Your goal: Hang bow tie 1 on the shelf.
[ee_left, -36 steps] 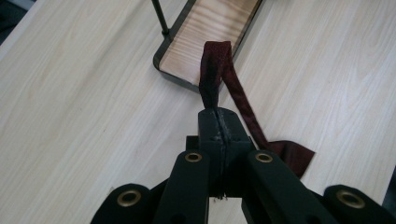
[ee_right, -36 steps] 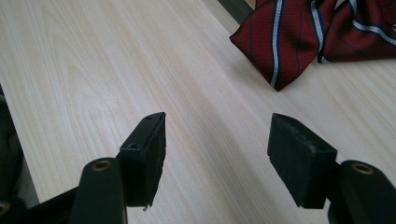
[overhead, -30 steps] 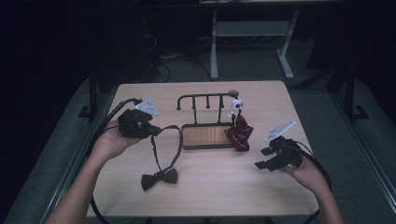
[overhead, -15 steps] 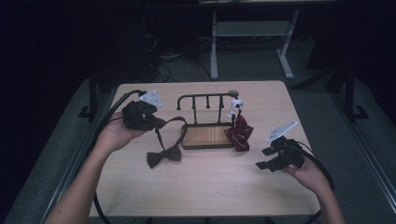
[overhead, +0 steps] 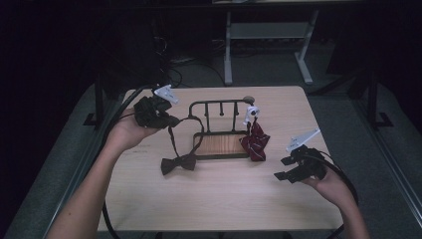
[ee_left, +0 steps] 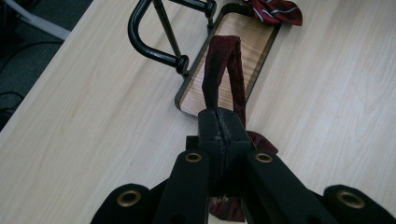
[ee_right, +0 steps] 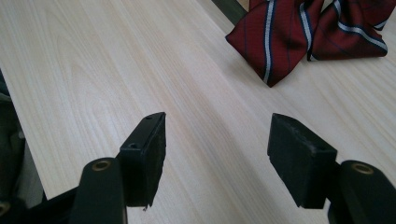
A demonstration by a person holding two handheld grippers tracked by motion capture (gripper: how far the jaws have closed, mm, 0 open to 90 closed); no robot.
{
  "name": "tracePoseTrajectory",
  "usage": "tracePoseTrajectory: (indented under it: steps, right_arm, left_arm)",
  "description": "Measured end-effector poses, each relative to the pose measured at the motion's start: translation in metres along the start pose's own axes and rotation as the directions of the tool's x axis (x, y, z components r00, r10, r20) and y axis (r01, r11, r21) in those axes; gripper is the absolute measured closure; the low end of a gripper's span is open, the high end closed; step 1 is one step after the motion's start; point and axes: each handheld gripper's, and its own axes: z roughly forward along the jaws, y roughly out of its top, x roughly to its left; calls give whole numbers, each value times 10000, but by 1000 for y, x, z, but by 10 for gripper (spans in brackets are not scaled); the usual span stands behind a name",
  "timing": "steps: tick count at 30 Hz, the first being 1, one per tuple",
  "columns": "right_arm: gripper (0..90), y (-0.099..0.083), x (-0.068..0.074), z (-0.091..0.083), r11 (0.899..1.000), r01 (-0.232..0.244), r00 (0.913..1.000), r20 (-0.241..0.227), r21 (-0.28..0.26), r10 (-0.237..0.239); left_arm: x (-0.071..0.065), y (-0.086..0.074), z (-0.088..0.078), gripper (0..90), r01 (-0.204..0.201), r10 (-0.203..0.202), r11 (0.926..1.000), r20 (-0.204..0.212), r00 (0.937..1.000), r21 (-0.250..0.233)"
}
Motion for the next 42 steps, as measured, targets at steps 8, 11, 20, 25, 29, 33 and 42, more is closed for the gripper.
tracePoseTrajectory:
  steps: [8, 11, 20, 25, 29, 33, 42]
  right_arm:
    - [369, 0, 0, 0, 10000, 8, 10000, -11, 18, -8]
    - [370, 0, 0, 1, 10000, 14, 10000, -11, 26, -14]
    - [370, -1, 0, 0, 10000, 34, 10000, -9, 28, -34]
    - [370, -1, 0, 0, 10000, 21, 10000, -15, 44, -21]
    - [370, -1, 0, 0, 10000, 21, 10000, -30, 63, -20]
    - [370, -1, 0, 0, 10000, -7, 10000, -27, 80, 8]
    - [370, -1, 0, 0, 10000, 11, 10000, -30, 53, -11]
  left_arm:
    - [7, 5, 1, 897, 80, -79, 9999, -119, 9999, 71]
    - [9, 8, 0, 897, 154, -154, 9999, -147, 9998, 42]
    - [17, 13, 3, 897, 297, -290, 9992, -279, 9992, 252]
    - [24, 14, 6, 897, 473, -462, 9984, -350, 9983, 318]
    - [29, 14, 11, 896, 608, -587, 9969, -419, 9974, 509]
    - [33, 13, 18, 896, 725, -690, 9946, -490, 9964, 743]
    - [36, 11, 31, 891, 933, -868, 9885, -586, 9945, 1192]
